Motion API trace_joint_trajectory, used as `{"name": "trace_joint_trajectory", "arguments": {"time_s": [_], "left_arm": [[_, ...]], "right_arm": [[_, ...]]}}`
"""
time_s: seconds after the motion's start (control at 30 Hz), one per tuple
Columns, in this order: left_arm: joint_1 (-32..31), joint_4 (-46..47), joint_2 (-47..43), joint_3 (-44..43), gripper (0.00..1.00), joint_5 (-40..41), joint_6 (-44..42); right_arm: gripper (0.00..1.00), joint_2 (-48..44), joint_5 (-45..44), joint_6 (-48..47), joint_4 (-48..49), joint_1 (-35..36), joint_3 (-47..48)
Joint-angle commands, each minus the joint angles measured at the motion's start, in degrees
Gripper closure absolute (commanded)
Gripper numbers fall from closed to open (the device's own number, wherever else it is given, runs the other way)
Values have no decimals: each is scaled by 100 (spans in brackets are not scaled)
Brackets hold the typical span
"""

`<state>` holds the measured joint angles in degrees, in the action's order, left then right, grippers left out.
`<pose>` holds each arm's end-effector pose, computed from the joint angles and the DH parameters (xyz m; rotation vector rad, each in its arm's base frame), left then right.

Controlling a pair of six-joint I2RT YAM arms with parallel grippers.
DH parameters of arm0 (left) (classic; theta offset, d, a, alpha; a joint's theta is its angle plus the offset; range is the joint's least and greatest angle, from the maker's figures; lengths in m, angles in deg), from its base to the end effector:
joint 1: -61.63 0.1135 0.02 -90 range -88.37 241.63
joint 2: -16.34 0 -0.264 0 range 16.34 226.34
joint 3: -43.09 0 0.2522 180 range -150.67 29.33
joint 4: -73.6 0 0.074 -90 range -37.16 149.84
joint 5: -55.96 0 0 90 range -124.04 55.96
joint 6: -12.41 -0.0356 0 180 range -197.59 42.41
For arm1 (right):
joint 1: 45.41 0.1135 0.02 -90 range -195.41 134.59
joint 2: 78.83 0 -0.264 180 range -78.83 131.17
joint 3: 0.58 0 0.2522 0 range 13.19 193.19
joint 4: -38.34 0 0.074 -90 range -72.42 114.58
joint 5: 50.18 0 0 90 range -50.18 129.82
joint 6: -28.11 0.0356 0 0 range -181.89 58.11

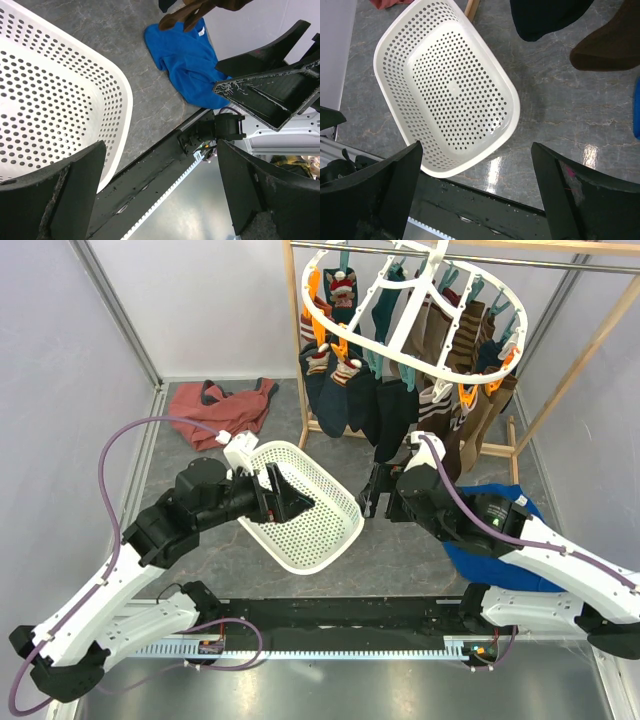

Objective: Remove the socks clipped to the hanger

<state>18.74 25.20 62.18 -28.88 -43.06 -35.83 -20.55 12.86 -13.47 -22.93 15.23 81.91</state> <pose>0.1160 -0.1154 0.3726 0.1336 2.1259 -1.0852 0.1100 0.1626 0.3778 0.0267 2.1958 0.5809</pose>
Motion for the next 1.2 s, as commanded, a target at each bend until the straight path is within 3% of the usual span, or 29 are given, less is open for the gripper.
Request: {"name": "trace_joint_trajectory", "arguments": {"time_s": [0.0,0.23,0.4,0.5,0.67,0.73,0.97,1.17], "left_arm": [[-26,97,-146,-85,2,40,34],[-26,123,-164,47,2,110,104],[-26,132,-243,73,2,190,131],[-26,150,-251,82,2,234,122],[-26,158,-173,65,3,304,70],[-26,167,-137,39,3,269,34],[-26,167,-58,-120,3,207,-238],[-26,193,-58,-76,4,198,-212]], "right_arm": [[2,-133,-231,158,-57,18,79],[2,-186,-643,10,-434,18,447],[2,-150,-1801,53,-1233,18,1563],[6,-150,-2346,-140,-1340,18,2135],[21,-142,-3112,-579,-1332,18,2671],[26,-89,-3437,-685,-1332,18,2751],[26,183,-4071,-1300,-1305,9,2664],[29,455,-3546,-1564,-1129,-333,2382]]}}
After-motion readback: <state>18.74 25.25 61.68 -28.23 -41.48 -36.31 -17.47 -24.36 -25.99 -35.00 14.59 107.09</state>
